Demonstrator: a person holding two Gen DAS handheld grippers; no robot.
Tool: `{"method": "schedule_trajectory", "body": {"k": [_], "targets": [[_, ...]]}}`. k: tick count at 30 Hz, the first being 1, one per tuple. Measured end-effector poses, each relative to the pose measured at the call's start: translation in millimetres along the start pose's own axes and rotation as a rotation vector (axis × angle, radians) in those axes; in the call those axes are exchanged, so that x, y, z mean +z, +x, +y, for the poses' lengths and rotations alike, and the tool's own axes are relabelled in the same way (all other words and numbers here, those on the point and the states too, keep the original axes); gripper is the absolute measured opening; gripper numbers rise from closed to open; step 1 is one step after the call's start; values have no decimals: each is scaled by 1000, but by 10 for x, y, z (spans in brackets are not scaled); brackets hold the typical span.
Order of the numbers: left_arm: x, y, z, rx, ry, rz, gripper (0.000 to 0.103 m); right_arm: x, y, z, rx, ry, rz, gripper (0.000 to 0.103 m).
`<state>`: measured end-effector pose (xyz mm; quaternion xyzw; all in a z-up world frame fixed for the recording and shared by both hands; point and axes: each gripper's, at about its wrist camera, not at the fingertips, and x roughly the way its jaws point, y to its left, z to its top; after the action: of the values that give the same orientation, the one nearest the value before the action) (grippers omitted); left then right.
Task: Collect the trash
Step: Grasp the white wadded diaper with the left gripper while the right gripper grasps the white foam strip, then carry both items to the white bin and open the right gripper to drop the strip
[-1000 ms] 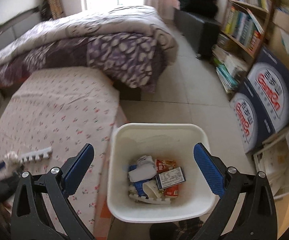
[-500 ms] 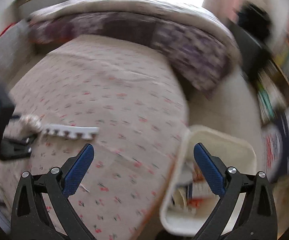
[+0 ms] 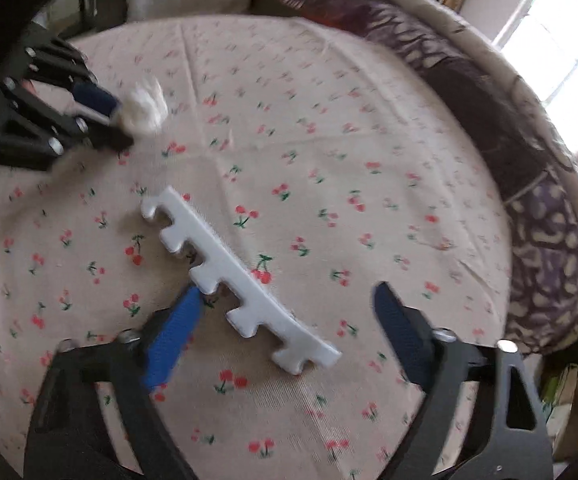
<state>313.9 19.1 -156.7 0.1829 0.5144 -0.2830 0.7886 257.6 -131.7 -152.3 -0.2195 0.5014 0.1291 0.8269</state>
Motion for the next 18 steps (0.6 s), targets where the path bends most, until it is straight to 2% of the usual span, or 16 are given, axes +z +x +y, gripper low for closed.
{"method": "schedule_trajectory", "body": {"k": [2,4,5,8,13,18], "targets": [[-62,-23,7,-8,-20,-19,29,23,23,-33,44,42,-22,64],[-98,-38,0,-7,-40,-34,28,49,43,-29,100,82,-24,32],[-107,-44,7,-5,-53,-42,28,58,40,-1,93,96,-27,32],[-109,-68,50,0,-106,-53,27,61,19,73,65,145,-28,23],[-188,-216,134,52,-220,-57,27,64,-59,86,10,284,-12,23],[-296,-534,235,113,-310,-68,27,164,-421,69,-44,453,-33,23]]}}
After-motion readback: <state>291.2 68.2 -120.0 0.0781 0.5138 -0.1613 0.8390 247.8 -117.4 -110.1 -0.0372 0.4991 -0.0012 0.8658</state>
